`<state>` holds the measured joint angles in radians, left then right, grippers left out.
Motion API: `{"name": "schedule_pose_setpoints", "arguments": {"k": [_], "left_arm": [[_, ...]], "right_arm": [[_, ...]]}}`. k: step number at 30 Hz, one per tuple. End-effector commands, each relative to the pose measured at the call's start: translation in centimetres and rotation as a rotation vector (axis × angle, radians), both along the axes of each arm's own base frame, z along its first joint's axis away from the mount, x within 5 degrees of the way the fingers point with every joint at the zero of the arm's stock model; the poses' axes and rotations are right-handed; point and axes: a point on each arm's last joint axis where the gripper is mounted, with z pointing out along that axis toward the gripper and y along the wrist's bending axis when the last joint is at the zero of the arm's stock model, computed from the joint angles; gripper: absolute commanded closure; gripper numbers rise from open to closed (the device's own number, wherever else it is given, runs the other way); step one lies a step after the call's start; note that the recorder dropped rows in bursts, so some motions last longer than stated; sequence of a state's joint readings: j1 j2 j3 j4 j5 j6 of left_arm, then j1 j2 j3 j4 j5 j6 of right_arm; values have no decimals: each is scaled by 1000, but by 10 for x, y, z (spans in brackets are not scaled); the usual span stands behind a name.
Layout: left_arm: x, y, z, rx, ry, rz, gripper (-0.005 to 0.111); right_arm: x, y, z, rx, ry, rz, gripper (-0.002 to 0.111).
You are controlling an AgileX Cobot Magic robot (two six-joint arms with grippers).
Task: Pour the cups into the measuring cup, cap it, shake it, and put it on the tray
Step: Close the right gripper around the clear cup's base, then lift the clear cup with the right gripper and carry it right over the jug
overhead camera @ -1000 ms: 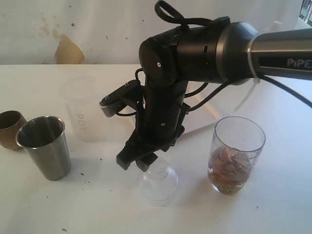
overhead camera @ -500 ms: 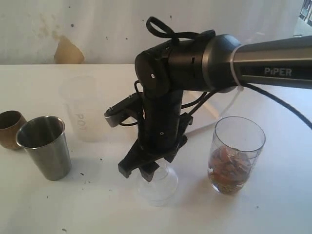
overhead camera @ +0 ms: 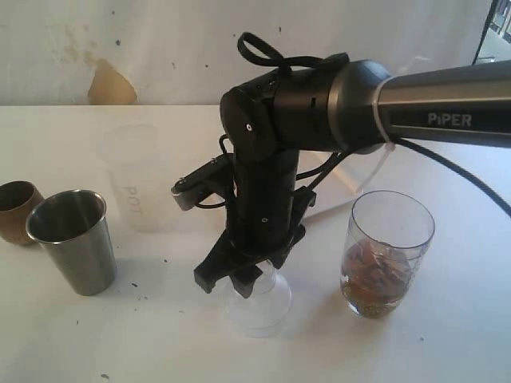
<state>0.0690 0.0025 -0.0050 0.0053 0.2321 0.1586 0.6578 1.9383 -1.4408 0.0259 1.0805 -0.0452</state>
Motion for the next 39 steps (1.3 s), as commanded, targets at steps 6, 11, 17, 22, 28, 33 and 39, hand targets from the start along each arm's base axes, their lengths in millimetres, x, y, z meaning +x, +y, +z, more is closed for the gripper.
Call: {"name": "schedule_pose_setpoints", "arguments": {"k": [6,11,17,22,28,33,39], "left_arm": [[0,0,-2,0,3,-3,107],[0,0,-2,0,3,-3,107],[0,0,-2,0,3,-3,107],[0,0,-2,0,3,-3,107],[0,0,-2,0,3,-3,107],[0,0,-2,0,3,-3,107],[0,0,-2,0,3,-3,107]], "right_arm": [[2,3,-8,15,14,-15,56],[1,3,-17,-13,53,-15,56],[0,3,-15,-17,57,-12,77],[-3,0,4,9,19,20,108],[-12,-7,45,70,-62,22,108],[-27,-18,84,121,-128,24,108],[-45,-42,122,83,-202,-24,108]]}}
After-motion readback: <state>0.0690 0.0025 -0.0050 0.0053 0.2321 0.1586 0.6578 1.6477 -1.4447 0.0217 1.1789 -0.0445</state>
